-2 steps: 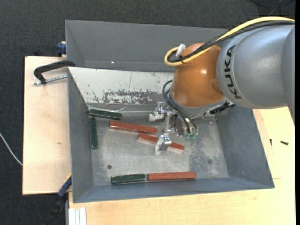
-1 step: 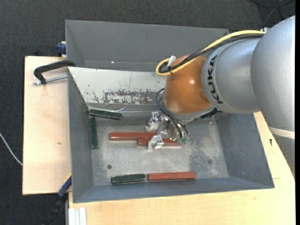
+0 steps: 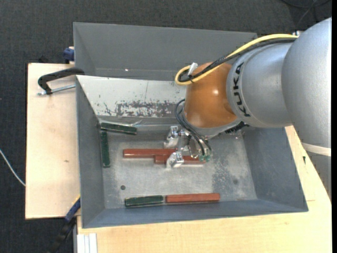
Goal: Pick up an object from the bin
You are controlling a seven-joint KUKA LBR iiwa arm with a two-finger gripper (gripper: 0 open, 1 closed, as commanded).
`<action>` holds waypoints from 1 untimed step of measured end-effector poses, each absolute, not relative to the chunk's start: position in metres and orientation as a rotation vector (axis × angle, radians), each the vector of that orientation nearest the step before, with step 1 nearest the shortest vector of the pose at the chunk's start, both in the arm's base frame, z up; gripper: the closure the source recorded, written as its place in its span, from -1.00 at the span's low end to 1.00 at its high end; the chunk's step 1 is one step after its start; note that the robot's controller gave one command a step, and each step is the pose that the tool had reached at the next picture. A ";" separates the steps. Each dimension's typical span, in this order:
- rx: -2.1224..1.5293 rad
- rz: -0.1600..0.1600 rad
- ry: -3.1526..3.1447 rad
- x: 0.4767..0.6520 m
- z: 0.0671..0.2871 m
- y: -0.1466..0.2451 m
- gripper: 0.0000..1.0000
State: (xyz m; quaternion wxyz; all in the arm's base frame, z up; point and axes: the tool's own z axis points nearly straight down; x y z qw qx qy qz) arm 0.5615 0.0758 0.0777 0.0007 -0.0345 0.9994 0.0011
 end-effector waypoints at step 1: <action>-0.083 0.003 3.134 0.549 0.219 0.092 1.00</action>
Offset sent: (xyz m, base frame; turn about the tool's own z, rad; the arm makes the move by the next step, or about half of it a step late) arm 0.0000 0.0000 0.0000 0.0000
